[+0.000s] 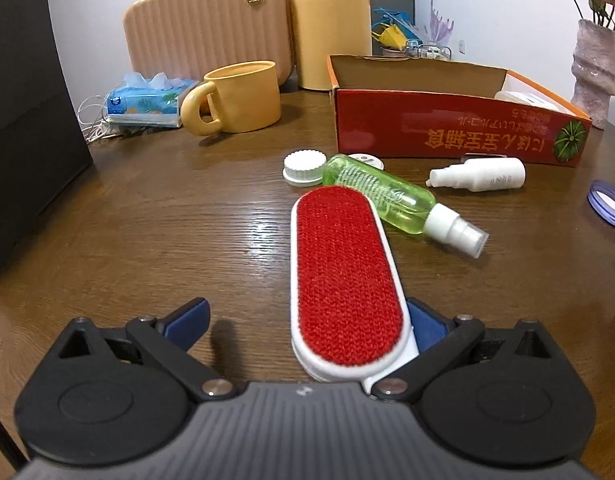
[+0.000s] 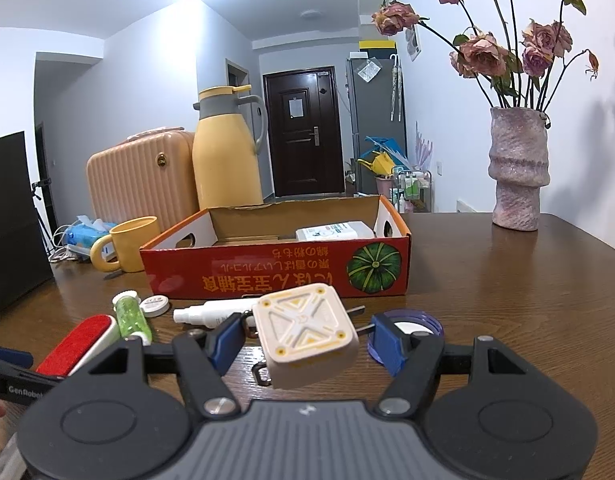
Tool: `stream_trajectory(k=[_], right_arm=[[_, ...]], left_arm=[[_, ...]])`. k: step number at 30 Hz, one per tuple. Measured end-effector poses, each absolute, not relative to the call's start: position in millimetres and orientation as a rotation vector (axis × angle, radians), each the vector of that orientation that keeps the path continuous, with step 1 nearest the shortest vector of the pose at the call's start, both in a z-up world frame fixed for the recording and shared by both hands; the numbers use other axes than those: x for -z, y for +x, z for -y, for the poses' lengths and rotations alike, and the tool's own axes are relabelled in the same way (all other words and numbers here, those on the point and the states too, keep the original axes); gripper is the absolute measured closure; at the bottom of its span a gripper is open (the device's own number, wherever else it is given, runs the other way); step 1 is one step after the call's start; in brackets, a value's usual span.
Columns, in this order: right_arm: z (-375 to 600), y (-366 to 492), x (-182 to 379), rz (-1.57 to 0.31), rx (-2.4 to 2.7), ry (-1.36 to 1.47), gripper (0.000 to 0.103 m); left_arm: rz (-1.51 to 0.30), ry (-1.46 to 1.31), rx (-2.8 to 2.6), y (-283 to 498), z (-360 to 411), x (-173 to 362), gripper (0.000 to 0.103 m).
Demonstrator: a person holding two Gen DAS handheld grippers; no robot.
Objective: Organize rigid objects
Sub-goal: 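Grasp the red lint brush with the left gripper while the right gripper holds the plug adapter, then carry the lint brush and plug adapter over the cardboard box with both grippers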
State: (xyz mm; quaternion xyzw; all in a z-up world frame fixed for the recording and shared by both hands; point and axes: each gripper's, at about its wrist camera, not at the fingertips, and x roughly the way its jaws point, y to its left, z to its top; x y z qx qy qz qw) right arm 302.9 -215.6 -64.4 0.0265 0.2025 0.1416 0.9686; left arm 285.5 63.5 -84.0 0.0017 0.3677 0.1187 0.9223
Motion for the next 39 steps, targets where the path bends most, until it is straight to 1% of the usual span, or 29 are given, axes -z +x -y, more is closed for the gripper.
stream_trajectory(k=[2,4,5,7,9,24,39], right_arm=[[215.1,303.3,65.0,-0.413,-0.286,0.051,0.035],[214.5,303.8,65.6,-0.417,-0.286,0.048,0.035],[214.3,304.0,65.8,-0.418,-0.285,0.047,0.035],[214.2,304.3,66.0,-0.42,-0.284,0.045,0.035],[213.9,305.2,66.7,-0.425,-0.284,0.043,0.035],[212.2,308.4,70.8,-0.451,-0.284,0.039,0.035],[217.1,307.5,55.4,-0.406,-0.276,0.074,0.035]], left_arm=[[-0.75,-0.008,-0.238,285.1,-65.1,83.6,0.005],[-0.741,-0.027,-0.211,283.9,-66.5,82.4,0.021],[-0.737,-0.03,-0.199,283.2,-66.1,81.9,0.025],[-0.729,-0.032,-0.174,282.3,-63.3,81.8,0.04],[-0.722,-0.038,-0.153,281.4,-61.8,81.7,0.046],[-0.708,-0.074,-0.16,280.0,-68.0,79.0,0.046],[-0.614,-0.064,-0.131,279.0,-53.8,34.1,0.046]])
